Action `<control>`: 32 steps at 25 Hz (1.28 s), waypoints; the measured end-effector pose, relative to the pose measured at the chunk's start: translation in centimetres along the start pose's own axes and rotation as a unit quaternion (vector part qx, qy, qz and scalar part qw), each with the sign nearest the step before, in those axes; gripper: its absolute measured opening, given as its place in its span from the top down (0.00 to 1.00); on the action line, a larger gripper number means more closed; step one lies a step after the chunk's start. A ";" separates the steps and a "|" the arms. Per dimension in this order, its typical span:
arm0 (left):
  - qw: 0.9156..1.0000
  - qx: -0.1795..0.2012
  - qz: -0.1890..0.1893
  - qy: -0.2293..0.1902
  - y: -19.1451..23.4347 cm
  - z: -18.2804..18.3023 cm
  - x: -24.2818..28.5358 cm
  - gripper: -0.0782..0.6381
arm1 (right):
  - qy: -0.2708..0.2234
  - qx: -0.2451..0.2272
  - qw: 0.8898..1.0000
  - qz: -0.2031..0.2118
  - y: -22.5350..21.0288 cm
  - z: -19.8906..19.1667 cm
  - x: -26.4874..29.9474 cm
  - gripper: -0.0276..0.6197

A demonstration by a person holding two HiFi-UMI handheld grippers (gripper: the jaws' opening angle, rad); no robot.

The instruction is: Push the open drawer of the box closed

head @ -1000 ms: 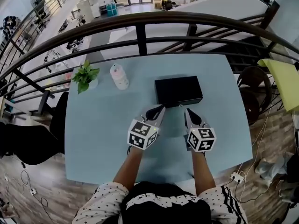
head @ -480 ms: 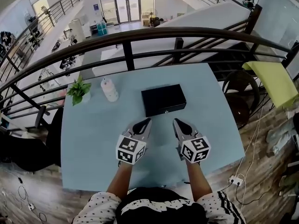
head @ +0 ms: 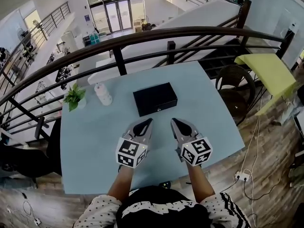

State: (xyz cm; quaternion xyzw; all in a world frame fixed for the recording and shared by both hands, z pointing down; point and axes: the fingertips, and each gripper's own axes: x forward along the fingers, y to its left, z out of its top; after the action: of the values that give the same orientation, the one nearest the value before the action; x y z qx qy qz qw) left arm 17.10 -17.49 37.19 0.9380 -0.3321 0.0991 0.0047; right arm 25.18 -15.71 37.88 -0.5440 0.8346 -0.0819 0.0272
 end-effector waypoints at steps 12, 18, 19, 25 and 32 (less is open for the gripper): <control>0.999 0.015 -0.038 -0.018 -4.8 2.3 0.2 0.89 | -0.034 -0.005 0.999 -0.026 -0.4 1.5 -4.5 0.95; 0.999 0.027 -0.042 -0.020 -6.0 3.3 0.2 0.89 | -0.046 0.004 0.998 -0.037 -0.9 2.2 -5.9 0.95; 0.998 0.029 -0.042 -0.021 -6.1 3.4 0.1 0.89 | -0.049 0.005 0.998 -0.039 -1.0 2.4 -6.1 0.95; 0.998 0.039 -0.042 -0.022 -7.2 4.2 -0.2 0.89 | -0.058 0.011 0.997 -0.040 -1.1 2.9 -7.6 0.95; 0.998 0.045 -0.047 -0.027 -8.3 4.7 -0.7 0.89 | -0.075 0.016 0.996 -0.044 -0.9 3.8 -9.0 0.95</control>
State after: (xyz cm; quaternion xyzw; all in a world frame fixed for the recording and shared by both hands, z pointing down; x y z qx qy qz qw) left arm 22.57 -10.92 32.95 0.9542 -0.2829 0.0884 -0.0414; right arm 30.11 -8.25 33.91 -0.5842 0.8042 -0.0557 0.0945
